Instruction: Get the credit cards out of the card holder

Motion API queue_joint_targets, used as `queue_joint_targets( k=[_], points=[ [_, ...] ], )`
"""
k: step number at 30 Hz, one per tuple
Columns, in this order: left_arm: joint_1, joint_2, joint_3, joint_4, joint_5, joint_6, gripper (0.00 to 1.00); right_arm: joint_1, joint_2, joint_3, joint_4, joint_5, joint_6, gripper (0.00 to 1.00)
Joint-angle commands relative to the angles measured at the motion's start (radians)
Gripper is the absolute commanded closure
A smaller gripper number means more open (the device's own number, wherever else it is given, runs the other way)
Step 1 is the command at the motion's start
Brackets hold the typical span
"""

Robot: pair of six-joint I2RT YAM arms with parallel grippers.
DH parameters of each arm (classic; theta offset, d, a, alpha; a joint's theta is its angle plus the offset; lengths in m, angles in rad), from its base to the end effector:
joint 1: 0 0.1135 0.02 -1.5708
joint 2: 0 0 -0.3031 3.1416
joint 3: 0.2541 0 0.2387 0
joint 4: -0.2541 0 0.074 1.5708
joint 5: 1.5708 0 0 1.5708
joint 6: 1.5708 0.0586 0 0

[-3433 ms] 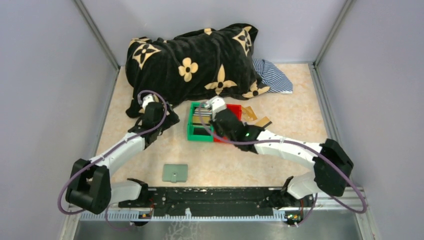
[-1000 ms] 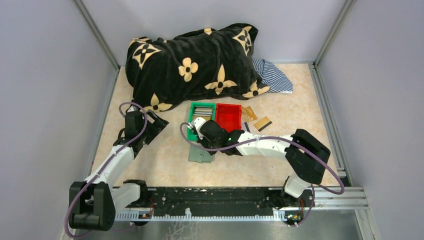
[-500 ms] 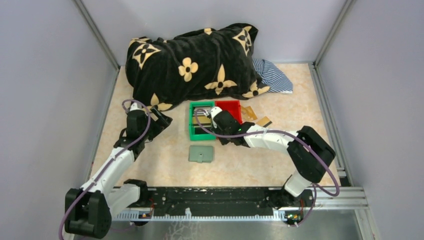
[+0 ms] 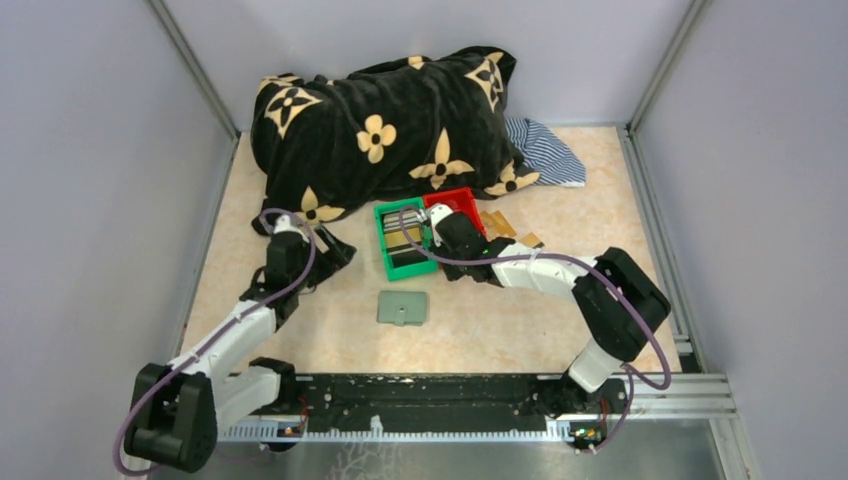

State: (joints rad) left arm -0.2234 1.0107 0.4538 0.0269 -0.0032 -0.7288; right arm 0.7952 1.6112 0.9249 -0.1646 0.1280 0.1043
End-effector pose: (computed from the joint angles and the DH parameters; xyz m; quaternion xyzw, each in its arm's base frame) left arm 0.1963 -0.0444 0.2321 -0.2177 0.8399 -0.2267 0.4426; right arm 0.2407 0.2347 0.2170 -0.2951 0.8865 0.0989 0.3426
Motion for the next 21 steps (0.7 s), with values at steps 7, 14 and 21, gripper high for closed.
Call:
queue_joint_targets(
  k=[7, 14, 21],
  points=[
    [-0.306, 0.000, -0.224, 0.194, -0.057, -0.042, 0.11, 0.057, -0.161, -0.087, 0.099, -0.096, 0.060, 0.88],
    [-0.393, 0.099, -0.272, 0.292, -0.018, -0.133, 0.17, 0.070, -0.181, -0.129, 0.107, -0.080, 0.095, 0.95],
    [-0.550, 0.056, -0.276, 0.217, -0.052, -0.262, 0.30, 0.070, -0.200, -0.149, 0.105, -0.071, 0.120, 0.97]
  ],
)
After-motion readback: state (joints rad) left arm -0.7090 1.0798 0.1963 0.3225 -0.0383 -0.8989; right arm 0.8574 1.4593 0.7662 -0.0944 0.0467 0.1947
